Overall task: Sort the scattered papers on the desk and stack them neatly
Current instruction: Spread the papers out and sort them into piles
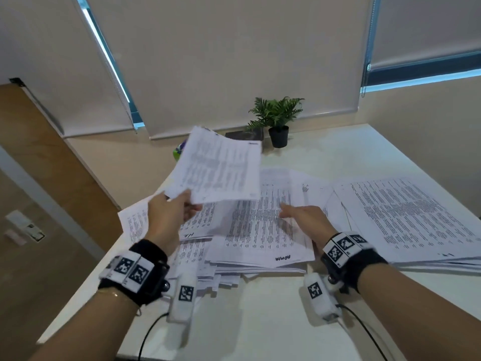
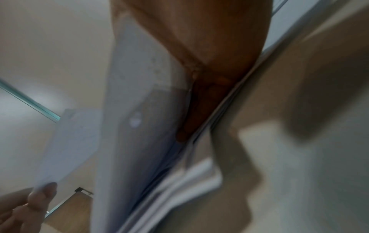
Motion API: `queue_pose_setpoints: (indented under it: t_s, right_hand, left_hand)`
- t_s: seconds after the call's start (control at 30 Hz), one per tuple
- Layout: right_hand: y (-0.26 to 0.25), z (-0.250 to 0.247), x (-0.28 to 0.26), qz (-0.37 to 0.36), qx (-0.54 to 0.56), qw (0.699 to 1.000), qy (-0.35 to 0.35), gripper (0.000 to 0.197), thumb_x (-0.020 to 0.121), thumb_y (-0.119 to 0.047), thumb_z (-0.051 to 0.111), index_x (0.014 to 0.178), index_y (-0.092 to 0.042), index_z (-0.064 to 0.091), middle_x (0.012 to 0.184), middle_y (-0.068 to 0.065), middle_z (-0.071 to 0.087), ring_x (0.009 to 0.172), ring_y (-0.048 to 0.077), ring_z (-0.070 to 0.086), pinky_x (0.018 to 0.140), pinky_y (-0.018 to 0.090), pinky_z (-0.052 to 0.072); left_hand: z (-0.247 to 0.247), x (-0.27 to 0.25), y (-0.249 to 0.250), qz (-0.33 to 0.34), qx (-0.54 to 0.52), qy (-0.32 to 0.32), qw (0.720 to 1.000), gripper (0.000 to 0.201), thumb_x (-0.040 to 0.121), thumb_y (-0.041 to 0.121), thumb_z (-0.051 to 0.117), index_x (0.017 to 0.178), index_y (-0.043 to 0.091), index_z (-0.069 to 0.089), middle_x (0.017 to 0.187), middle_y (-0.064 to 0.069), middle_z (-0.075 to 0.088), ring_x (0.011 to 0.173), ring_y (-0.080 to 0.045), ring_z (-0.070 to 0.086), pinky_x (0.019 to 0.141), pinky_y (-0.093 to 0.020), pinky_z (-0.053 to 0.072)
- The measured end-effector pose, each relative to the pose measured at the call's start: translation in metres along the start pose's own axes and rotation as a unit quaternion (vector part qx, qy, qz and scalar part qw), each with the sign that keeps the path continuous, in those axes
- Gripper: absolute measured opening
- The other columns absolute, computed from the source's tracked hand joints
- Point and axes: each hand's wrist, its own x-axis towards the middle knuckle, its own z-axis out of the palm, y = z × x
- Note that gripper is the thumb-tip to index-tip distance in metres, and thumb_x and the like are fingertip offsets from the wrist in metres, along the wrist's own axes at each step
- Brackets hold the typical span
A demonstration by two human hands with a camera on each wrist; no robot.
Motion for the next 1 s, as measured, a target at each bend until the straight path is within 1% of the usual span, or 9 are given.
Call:
queue_pose_setpoints:
  t_s: [0.1, 0.17, 0.27, 0.37, 0.5, 0.67, 0.8, 0.9, 1.0]
  right_hand:
    - [-0.003, -0.002, -0.002, 0.04, 0.071, 0.997, 0.005, 0.077, 0.084, -0.089, 0.04, 0.102, -0.026, 0.081, 0.153, 0.008, 0.054, 0.142, 0.029, 0.047, 0.116, 0.049, 0.026]
    - [-0.001, -0.002, 0.0, 0.051, 0.112, 0.992, 0.009, 0.091, 0.071, -0.097, 0.047, 0.115, -0.023, 0.077, 0.142, 0.006, 0.064, 0.134, 0.03, 0.054, 0.11, 0.05, 0.033]
    - [0.002, -0.003, 0.0, 0.03, 0.063, 0.997, 0.012, 0.051, 0.085, -0.052, 0.078, 0.103, -0.005, 0.07, 0.12, 0.009, 0.072, 0.105, 0.026, 0.067, 0.093, 0.04, 0.05]
    - [0.007, -0.006, 0.003, 0.033, 0.023, 0.999, 0.028, 0.023, 0.087, -0.003, 0.073, 0.102, 0.014, 0.069, 0.117, 0.031, 0.07, 0.105, 0.039, 0.07, 0.086, 0.041, 0.058]
    - [0.01, -0.019, 0.01, 0.021, 0.059, 0.998, 0.015, 0.027, 0.084, 0.002, 0.076, 0.111, 0.004, 0.074, 0.114, 0.018, 0.076, 0.108, 0.038, 0.072, 0.099, 0.047, 0.056]
    - [-0.01, -0.067, 0.002, -0.024, 0.123, 0.992, 0.028, 0.038, 0.079, 0.002, 0.083, 0.116, -0.002, 0.073, 0.107, 0.007, 0.08, 0.096, 0.026, 0.078, 0.09, 0.039, 0.059]
    - [-0.005, -0.136, 0.024, -0.006, 0.085, 0.996, 0.036, 0.107, 0.059, -0.012, 0.1, 0.15, -0.009, 0.045, 0.137, 0.015, 0.066, 0.113, 0.036, 0.071, 0.094, 0.05, 0.06]
    - [-0.007, -0.168, 0.009, 0.02, 0.004, 0.999, 0.032, 0.05, 0.086, 0.009, 0.073, 0.132, -0.006, 0.06, 0.119, 0.027, 0.07, 0.105, 0.049, 0.069, 0.087, 0.058, 0.06]
    - [0.003, -0.202, 0.003, 0.058, -0.082, 0.995, 0.028, 0.039, 0.088, 0.012, 0.066, 0.123, -0.003, 0.064, 0.117, 0.034, 0.068, 0.109, 0.06, 0.062, 0.099, 0.071, 0.048]
  left_hand:
    - [0.022, -0.034, -0.018, -0.021, 0.041, -0.044, 0.998, 0.011, 0.102, 0.006, 0.066, 0.096, -0.002, 0.061, 0.08, -0.011, 0.064, 0.056, -0.012, 0.069, 0.055, -0.02, 0.058]
    - [0.032, -0.05, -0.031, -0.052, 0.069, -0.082, 0.993, 0.008, 0.103, 0.004, 0.063, 0.101, -0.004, 0.063, 0.088, -0.017, 0.071, 0.062, -0.02, 0.071, 0.055, -0.025, 0.059]
    - [0.038, -0.059, -0.042, -0.109, 0.108, -0.161, 0.975, 0.027, 0.102, 0.012, 0.067, 0.116, -0.011, 0.064, 0.096, -0.033, 0.076, 0.059, -0.036, 0.07, 0.048, -0.036, 0.055]
    - [0.032, -0.052, -0.038, -0.072, 0.2, -0.18, 0.96, 0.039, 0.1, 0.038, 0.07, 0.098, -0.001, 0.068, 0.089, -0.027, 0.078, 0.061, -0.033, 0.072, 0.055, -0.036, 0.057]
    - [-0.003, -0.018, -0.026, 0.013, 0.333, -0.056, 0.941, 0.046, 0.095, 0.056, 0.069, 0.094, 0.01, 0.07, 0.095, -0.002, 0.074, 0.092, -0.024, 0.07, 0.088, -0.041, 0.055]
    - [-0.063, 0.044, -0.044, -0.084, 0.538, 0.003, 0.839, 0.079, 0.081, 0.074, 0.071, 0.116, 0.003, 0.065, 0.133, -0.024, 0.064, 0.13, -0.043, 0.054, 0.107, -0.047, 0.046]
    - [-0.076, 0.055, -0.056, -0.114, 0.472, 0.002, 0.874, 0.066, 0.072, 0.059, 0.09, 0.071, 0.009, 0.047, 0.069, -0.017, 0.061, 0.074, -0.034, 0.065, 0.06, -0.03, 0.038]
    - [-0.074, 0.053, -0.056, -0.132, 0.465, 0.0, 0.875, 0.055, 0.07, 0.041, 0.098, 0.077, 0.004, 0.058, 0.071, -0.014, 0.061, 0.069, -0.03, 0.06, 0.055, -0.029, 0.038]
    - [-0.073, 0.059, -0.057, -0.127, 0.445, 0.019, 0.886, 0.06, 0.07, 0.03, 0.099, 0.104, -0.011, 0.07, 0.105, -0.027, 0.074, 0.098, -0.042, 0.072, 0.069, -0.037, 0.054]
